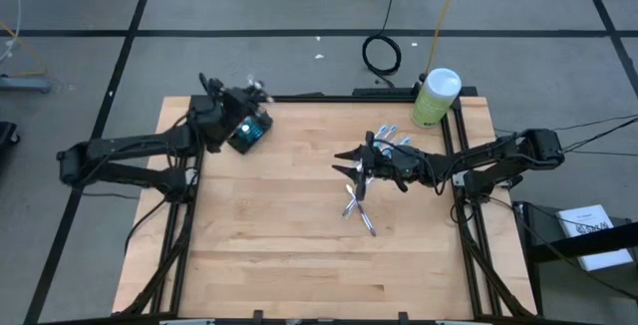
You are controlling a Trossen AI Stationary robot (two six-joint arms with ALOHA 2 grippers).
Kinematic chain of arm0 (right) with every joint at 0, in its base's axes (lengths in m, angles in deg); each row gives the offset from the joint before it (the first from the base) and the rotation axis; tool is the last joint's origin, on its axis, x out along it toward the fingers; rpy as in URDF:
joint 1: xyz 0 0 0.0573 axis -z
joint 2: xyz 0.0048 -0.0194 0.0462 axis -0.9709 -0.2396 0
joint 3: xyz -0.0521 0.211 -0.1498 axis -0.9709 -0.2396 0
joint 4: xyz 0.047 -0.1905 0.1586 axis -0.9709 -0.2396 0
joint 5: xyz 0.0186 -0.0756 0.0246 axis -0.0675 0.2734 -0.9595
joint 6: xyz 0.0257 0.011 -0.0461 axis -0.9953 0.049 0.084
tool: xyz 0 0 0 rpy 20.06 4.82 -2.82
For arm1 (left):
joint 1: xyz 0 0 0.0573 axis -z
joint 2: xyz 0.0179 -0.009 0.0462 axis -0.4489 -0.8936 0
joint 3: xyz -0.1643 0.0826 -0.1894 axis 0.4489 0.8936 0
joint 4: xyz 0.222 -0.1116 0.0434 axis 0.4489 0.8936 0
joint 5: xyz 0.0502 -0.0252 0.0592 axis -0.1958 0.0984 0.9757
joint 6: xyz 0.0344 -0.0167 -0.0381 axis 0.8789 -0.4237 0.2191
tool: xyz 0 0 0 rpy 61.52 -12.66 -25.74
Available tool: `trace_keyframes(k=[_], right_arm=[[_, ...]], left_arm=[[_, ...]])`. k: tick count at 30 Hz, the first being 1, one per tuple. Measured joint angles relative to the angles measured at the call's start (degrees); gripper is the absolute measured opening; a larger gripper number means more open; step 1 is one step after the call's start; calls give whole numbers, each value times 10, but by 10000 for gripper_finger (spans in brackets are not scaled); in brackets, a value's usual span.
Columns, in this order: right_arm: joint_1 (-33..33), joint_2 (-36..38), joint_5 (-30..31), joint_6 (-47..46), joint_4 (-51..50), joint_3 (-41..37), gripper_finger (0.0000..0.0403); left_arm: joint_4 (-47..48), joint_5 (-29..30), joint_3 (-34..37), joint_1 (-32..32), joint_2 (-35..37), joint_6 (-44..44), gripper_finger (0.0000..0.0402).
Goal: Pick & Place toothbrushing station
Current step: Put the purple toothbrush into the right compartment of the wire organizer
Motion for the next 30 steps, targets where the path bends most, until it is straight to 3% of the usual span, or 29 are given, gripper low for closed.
trace_keyframes(k=[10,14,23,30], right_arm=[[0,0,0,0,-1,0,130],[0,0,0,0,-1,0,130],[0,0,0,0,0,0,130],[0,0,1,0,0,0,130]], left_arm=[[20,-29,105,-149,26,-100,15],[10,-38,135,-191,23,-132,29],[7,-141,159,-238,19,-179,15],[10,-142,160,-253,-24,-205,36]])
